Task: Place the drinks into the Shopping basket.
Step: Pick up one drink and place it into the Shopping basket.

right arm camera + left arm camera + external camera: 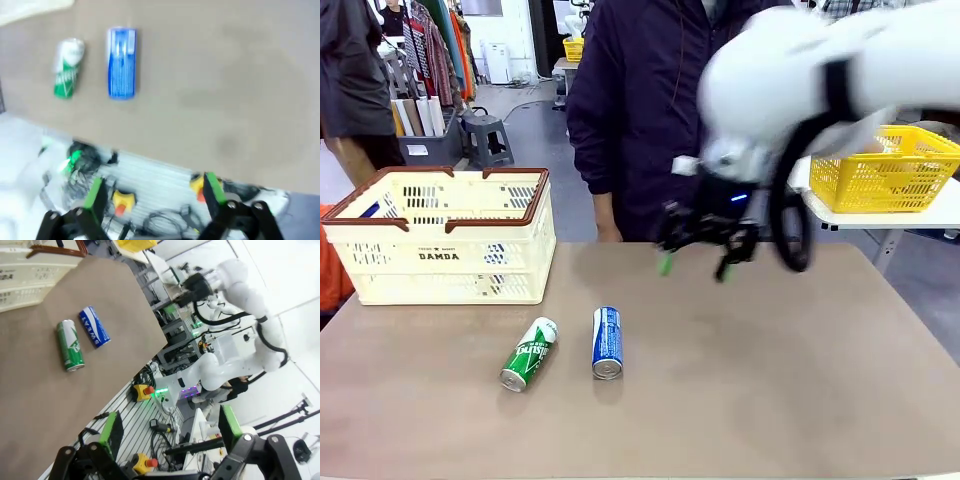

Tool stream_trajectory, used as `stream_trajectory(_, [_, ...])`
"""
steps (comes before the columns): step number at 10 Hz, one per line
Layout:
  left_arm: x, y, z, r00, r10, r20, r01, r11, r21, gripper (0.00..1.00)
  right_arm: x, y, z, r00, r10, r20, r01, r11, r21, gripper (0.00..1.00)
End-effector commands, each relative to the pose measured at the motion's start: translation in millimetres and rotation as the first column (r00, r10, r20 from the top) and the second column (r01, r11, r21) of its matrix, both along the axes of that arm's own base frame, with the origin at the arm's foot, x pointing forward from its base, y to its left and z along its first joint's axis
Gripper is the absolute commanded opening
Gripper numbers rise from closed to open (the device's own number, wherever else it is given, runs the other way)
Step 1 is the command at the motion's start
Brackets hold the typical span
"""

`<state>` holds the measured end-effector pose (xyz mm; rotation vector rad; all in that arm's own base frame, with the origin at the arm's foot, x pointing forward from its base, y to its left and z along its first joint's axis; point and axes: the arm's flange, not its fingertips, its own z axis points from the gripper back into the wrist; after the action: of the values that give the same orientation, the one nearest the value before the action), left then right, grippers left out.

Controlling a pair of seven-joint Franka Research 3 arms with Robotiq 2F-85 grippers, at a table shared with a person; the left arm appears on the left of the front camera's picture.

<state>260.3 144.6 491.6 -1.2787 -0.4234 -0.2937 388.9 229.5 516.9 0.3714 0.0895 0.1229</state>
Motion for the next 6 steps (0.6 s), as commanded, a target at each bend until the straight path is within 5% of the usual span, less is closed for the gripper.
stream_trajectory(1, [-1.6, -0.6, 3.6, 1.0, 0.003, 0.001, -0.003, 1.0, -0.015, 1.0, -35.9, -148.5, 17.4, 0.999, -0.022, -0.047, 0.032, 0.974, 0.223, 1.0])
stream_trajectory(4, [-1.6, -0.6, 3.6, 1.0, 0.003, 0.001, -0.003, 1.0, -0.015, 1.0, -73.8, -291.7, 8.8, 0.988, -0.153, -0.016, 0.138, 0.832, 0.537, 1.0])
stream_trajectory(6, [-1.6, -0.6, 3.6, 1.0, 0.003, 0.001, -0.003, 1.0, -0.015, 1.0, -109.1, -367.0, -19.5, 0.925, -0.379, -0.008, 0.276, 0.66, 0.698, 1.0])
